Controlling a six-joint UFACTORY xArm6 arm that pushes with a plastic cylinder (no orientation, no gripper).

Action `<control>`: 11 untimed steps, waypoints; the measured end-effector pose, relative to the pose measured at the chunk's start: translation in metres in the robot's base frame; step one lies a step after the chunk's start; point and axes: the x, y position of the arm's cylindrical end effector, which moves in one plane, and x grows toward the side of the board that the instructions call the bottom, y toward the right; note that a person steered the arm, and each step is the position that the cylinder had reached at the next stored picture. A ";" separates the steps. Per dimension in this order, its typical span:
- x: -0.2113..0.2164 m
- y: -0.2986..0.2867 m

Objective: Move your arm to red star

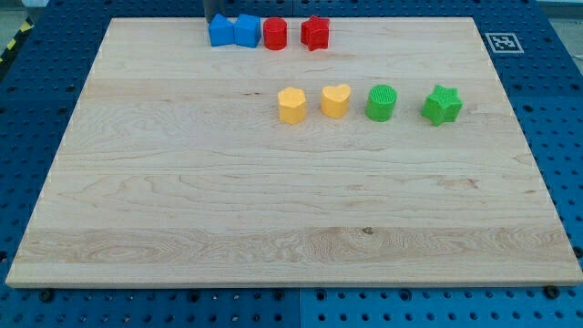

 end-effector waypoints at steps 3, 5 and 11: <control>0.000 0.038; 0.001 0.071; 0.001 0.187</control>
